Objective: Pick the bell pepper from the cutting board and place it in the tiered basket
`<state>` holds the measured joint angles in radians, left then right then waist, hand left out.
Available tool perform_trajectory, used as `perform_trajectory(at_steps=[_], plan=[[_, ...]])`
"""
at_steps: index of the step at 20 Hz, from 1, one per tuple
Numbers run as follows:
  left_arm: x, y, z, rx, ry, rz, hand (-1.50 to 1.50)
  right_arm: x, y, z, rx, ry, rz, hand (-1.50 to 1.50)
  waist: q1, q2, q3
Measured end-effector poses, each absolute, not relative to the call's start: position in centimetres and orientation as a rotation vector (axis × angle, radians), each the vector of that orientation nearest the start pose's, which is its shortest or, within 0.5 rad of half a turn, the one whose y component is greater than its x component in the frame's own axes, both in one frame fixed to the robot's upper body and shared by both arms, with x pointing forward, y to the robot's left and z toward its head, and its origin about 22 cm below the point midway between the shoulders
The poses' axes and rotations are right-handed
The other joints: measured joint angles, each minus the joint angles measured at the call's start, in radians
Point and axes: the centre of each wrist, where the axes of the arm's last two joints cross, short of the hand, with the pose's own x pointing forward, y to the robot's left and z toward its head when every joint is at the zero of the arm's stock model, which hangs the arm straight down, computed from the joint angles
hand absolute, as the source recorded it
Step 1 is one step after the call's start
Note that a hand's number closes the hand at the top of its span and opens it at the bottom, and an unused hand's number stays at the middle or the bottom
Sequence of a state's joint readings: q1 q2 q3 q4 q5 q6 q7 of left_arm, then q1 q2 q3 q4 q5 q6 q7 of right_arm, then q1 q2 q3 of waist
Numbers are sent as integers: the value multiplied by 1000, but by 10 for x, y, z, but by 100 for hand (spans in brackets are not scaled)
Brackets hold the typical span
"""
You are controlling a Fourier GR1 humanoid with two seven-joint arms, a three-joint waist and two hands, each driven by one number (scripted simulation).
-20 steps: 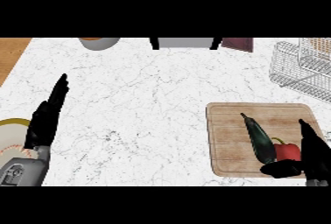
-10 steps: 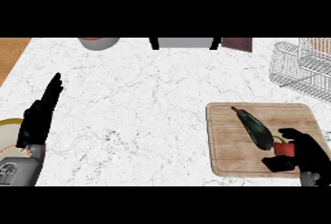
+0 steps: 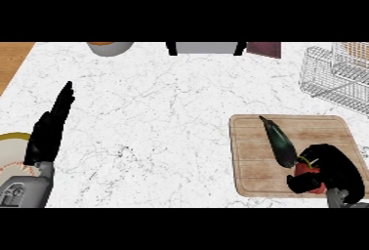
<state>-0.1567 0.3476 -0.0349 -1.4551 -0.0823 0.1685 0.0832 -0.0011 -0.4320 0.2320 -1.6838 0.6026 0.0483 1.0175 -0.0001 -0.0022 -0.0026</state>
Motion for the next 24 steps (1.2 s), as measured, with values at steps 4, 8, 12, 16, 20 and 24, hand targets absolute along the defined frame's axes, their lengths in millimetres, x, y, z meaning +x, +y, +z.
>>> perform_trajectory(at_steps=[4,8,12,16,20,24], plan=[[278,293,37,439,-1531,-227,0,230,-262,52,-915,-670,483,150,-2,1,2],[280,297,35,434,-1533,-229,0,239,-245,73,-939,-789,441,150,0,2,2],[284,286,38,400,-1560,-261,0,289,-200,88,-924,-906,472,150,46,12,2],[288,279,38,392,-1565,-268,0,336,-172,116,-948,-1044,410,150,60,16,3],[288,280,35,396,-1556,-270,0,365,-154,156,-1073,-1190,330,150,52,13,2],[288,287,32,408,-1551,-259,0,383,-147,193,-1175,-1289,254,150,34,9,2]])
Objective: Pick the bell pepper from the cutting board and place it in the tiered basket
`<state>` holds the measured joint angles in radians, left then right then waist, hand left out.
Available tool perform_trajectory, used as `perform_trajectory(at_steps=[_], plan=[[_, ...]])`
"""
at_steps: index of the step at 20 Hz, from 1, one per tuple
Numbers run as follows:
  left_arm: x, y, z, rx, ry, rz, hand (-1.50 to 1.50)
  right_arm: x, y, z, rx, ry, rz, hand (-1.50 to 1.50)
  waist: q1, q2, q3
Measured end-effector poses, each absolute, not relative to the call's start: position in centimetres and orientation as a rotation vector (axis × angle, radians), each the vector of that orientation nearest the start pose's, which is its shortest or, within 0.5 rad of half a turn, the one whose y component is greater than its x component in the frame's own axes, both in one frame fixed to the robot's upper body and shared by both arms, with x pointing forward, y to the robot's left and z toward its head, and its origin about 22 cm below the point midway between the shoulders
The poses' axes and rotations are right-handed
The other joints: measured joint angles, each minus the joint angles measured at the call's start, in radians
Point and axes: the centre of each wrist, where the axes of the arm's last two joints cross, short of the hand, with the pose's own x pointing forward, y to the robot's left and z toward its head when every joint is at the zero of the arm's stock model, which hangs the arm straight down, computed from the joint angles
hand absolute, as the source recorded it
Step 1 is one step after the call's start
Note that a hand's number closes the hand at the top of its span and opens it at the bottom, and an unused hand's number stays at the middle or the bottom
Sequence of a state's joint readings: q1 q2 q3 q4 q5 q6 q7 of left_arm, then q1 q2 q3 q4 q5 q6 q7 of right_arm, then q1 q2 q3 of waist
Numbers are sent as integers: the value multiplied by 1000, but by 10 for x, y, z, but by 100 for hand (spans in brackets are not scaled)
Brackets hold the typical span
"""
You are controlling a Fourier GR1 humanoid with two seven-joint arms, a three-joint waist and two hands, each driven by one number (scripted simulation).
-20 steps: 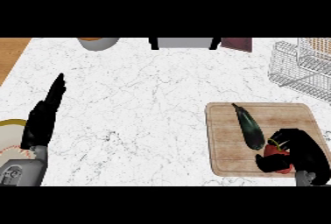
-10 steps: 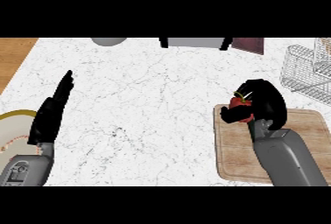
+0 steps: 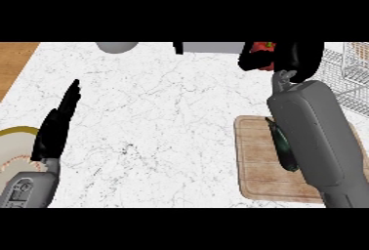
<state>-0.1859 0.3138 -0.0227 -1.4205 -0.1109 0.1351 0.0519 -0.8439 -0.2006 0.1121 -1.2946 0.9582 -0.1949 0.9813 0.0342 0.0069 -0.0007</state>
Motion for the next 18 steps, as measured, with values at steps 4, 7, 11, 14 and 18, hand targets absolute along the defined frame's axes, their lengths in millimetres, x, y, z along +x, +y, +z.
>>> perform_trajectory(at_steps=[4,7,11,14,18], plan=[[281,294,31,417,-1541,-248,0,399,-159,228,-1293,-1318,209,150,-10,-3,0],[283,295,36,424,-1539,-242,0,405,-175,251,-1374,-1292,229,150,-19,-5,0],[282,297,34,425,-1542,-240,0,417,-194,278,-1384,-1265,244,150,-20,-5,0],[283,300,35,429,-1539,-235,0,423,-216,285,-1351,-1286,222,150,-22,-5,0],[284,301,32,433,-1537,-234,0,431,-238,280,-1377,-1270,277,150,-23,-4,1]])
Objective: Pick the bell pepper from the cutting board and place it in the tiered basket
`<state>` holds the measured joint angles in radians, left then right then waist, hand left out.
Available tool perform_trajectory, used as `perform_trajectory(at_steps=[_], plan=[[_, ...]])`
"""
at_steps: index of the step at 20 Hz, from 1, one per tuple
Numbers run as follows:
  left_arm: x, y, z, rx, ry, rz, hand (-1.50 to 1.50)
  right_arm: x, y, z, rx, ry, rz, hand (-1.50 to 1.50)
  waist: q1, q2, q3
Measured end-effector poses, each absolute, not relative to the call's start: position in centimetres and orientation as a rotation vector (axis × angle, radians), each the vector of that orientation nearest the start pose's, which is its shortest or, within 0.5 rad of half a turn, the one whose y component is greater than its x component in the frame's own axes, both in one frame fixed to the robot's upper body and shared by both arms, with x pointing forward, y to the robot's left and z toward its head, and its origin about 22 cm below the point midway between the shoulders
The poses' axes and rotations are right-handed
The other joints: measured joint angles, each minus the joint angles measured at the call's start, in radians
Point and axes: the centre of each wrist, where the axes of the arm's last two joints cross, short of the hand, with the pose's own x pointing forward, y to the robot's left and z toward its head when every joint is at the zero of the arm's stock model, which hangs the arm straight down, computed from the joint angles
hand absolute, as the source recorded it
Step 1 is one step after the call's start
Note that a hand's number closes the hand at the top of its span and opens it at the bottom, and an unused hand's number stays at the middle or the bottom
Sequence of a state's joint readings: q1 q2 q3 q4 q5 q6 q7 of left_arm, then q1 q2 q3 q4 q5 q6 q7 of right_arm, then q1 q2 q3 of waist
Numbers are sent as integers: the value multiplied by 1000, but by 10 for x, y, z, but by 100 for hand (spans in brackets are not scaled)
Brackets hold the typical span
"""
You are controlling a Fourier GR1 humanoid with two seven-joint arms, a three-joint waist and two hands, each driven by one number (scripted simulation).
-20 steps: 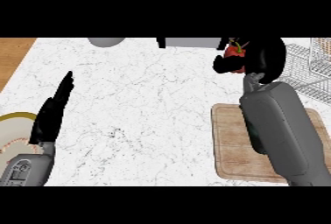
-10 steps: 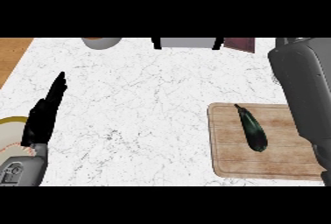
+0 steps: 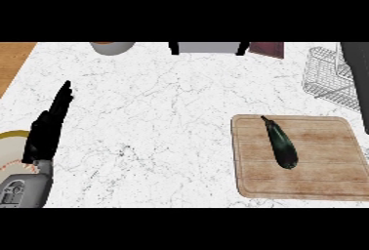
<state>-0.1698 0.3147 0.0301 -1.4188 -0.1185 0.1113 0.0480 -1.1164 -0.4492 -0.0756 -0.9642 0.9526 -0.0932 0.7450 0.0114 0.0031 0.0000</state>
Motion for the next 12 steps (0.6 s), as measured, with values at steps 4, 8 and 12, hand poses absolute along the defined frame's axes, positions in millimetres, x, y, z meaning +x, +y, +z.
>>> perform_trajectory(at_steps=[4,8,12], plan=[[285,298,35,425,-1546,-242,0,439,-274,272,-1475,-1202,327,150,6,3,0],[285,293,34,420,-1549,-248,0,442,-305,271,-1621,-1078,386,150,12,6,0],[287,293,35,422,-1556,-250,0,441,-338,270,-1708,-975,424,150,13,7,0]])
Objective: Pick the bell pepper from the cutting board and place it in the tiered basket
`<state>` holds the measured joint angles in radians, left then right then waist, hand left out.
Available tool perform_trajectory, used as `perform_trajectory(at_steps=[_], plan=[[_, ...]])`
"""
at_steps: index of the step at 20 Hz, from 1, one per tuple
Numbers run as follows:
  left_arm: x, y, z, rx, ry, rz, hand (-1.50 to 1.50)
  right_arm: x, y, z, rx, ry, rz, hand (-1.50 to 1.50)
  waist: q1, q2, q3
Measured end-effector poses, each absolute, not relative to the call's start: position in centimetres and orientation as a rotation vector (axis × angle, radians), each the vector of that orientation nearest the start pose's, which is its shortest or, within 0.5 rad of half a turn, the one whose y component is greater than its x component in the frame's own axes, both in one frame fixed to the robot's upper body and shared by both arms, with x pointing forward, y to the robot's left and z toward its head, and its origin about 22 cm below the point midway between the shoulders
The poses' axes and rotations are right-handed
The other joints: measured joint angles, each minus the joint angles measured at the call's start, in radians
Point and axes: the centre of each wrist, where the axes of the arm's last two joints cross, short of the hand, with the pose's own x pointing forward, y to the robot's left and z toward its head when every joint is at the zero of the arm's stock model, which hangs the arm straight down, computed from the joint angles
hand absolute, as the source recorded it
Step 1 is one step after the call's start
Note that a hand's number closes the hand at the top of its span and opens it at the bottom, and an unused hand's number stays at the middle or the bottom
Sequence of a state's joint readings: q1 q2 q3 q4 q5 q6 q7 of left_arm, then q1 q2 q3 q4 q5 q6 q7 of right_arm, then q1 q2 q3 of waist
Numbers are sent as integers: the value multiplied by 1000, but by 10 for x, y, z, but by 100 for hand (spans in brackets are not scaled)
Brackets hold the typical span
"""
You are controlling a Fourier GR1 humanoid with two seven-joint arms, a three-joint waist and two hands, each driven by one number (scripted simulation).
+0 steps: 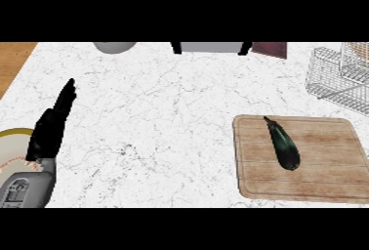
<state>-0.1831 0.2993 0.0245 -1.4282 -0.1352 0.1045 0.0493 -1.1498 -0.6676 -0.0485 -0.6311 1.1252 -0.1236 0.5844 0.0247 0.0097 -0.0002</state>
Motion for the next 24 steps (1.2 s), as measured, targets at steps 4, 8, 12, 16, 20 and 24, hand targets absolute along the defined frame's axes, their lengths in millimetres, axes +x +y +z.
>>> perform_trajectory(at_steps=[4,8,12,16,20,24], plan=[[287,297,36,417,-1549,-247,0,439,-362,266,-1732,-935,453,150,1,-1,0],[290,291,39,414,-1550,-247,0,435,-383,258,-1690,-942,495,150,-1,-1,1],[285,291,35,413,-1548,-248,0,429,-405,255,-1615,-961,491,150,5,1,1],[285,290,40,415,-1551,-249,0,423,-423,238,-1530,-974,494,150,4,0,1],[288,291,43,413,-1552,-248,0,420,-430,223,-1387,-971,381,-150,5,2,1],[287,291,36,413,-1552,-249,0,419,-434,214,-1320,-985,313,-150,8,-1,-7]])
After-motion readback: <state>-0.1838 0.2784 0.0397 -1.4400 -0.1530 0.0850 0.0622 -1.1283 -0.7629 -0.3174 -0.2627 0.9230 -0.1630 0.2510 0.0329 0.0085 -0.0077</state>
